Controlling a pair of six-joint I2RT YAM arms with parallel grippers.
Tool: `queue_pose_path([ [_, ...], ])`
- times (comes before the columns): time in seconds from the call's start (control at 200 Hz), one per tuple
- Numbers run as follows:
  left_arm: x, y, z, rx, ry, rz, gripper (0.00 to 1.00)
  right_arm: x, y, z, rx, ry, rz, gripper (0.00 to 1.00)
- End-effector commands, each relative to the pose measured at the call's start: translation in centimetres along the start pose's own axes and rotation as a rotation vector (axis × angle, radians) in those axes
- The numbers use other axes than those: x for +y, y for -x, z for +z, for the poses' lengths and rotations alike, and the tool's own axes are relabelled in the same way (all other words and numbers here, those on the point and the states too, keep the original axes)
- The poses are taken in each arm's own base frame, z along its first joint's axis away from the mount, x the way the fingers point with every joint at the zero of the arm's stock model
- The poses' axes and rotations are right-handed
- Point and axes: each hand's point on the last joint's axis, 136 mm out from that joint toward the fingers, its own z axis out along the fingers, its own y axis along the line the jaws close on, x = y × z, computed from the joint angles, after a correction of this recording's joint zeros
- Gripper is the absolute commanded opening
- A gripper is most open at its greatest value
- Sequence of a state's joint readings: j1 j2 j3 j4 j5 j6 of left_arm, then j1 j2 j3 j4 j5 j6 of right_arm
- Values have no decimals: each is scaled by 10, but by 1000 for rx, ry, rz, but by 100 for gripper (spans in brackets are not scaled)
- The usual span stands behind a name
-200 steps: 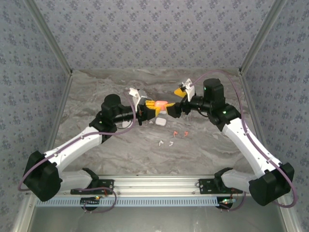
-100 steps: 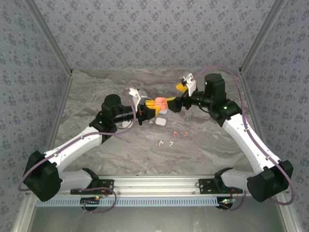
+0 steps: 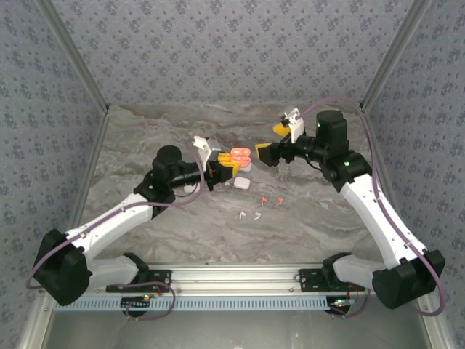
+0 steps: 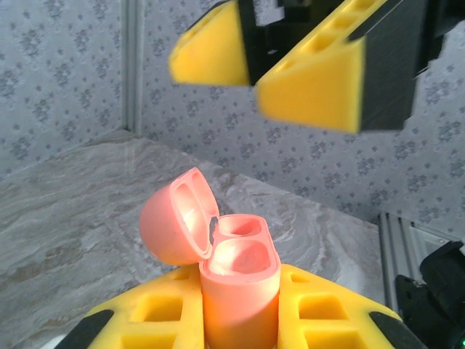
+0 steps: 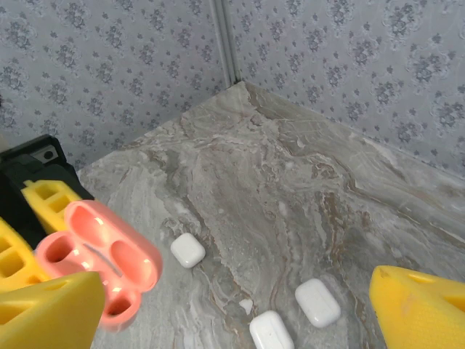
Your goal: Insert the wireless bluetooth earbuds into the charging case
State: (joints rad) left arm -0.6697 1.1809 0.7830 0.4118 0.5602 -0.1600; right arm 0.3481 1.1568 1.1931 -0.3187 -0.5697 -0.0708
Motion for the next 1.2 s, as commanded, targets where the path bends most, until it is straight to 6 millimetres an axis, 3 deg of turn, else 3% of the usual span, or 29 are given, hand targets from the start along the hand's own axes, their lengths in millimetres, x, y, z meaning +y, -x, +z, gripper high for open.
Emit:
queue_pose_path([
  [0.0,2,11,-11,-50,61,62,1,-8,-30,-12,87,-86,92,96],
  [0.13,7,5,-23,-58,128,82,1,-19,-71,-14,197,-173,230,95],
  [0.275,7,3,-37,-61,172,112,1,-25,-132,-11,356,-237,396,90],
  [0.495,4,5,-49,-71,196,141,1,-5,-217,7,565,-249,521,80],
  [0.59,3,6,-50,-74,197,144,1,-10,-246,7,647,-321,524,78],
  [1.024,2,5,-48,-67,187,133,1,-55,-287,15,781,-470,501,62],
  [1.194,3,6,-48,-65,190,133,1,-62,-295,22,772,-453,539,54],
])
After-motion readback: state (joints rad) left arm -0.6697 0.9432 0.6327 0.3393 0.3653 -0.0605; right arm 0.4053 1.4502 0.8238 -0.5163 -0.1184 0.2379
